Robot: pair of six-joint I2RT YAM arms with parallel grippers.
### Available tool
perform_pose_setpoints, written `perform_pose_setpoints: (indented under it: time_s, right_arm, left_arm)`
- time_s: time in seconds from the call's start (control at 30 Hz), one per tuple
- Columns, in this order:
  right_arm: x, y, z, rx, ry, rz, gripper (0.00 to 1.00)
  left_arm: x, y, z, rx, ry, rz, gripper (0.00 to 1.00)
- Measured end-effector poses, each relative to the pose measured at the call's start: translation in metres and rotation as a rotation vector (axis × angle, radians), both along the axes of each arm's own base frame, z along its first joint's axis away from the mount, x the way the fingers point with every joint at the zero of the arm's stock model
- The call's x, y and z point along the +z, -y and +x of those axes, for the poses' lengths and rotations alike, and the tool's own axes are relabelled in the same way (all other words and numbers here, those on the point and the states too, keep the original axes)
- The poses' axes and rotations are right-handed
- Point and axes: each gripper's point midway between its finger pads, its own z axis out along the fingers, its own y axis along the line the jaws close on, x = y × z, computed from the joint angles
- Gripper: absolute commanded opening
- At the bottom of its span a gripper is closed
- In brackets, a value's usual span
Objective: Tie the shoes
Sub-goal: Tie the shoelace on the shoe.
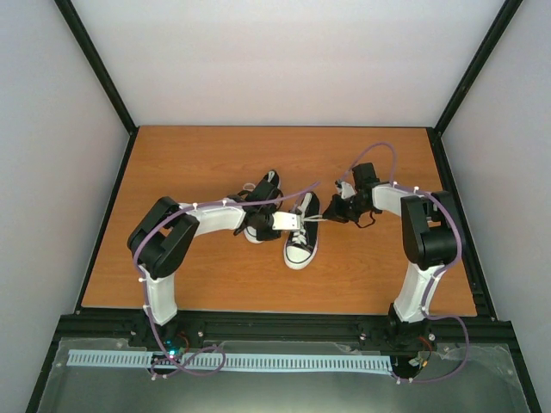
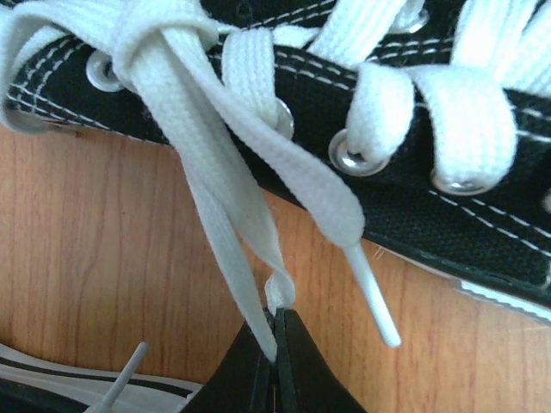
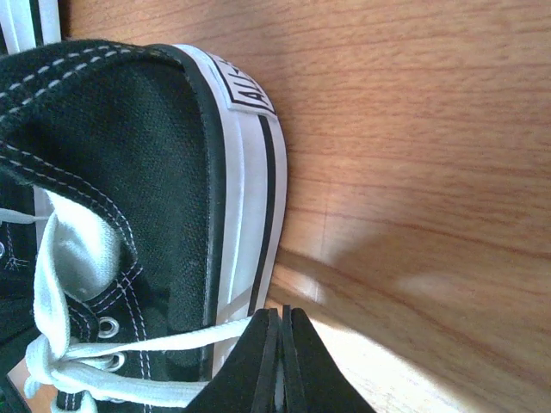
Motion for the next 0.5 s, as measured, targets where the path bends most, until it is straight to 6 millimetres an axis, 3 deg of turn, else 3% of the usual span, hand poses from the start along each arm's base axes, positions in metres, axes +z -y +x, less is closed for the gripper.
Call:
perform_pose_setpoints:
  time_s: [0.13, 0.2, 0.3, 0.5]
  right_arm:
    - [0.0, 0.0, 0.0, 0.001, -0.001, 0.007, 0.03]
    - [0.0, -0.001, -0.001, 0.01, -0.001, 0.01, 0.13]
    - [-0.001, 0.001, -0.003, 0.024, 0.001, 0.002, 0.23]
    - [0.016, 0.006, -0.007, 0.03, 0.022, -0.009, 0.44]
  left_arm:
    - [0.0, 0.001, 0.0, -0.002, 0.002, -0.005, 0.01]
    - [0.002, 0.003, -0.001, -0.003, -0.012, -0.013, 0.03]
    - [0.01, 0.008, -0.004, -0.004, -0.051, -0.032, 0.24]
    - [0.028, 0.011, 0.001, 0.039, -0.083, -0.05, 0.48]
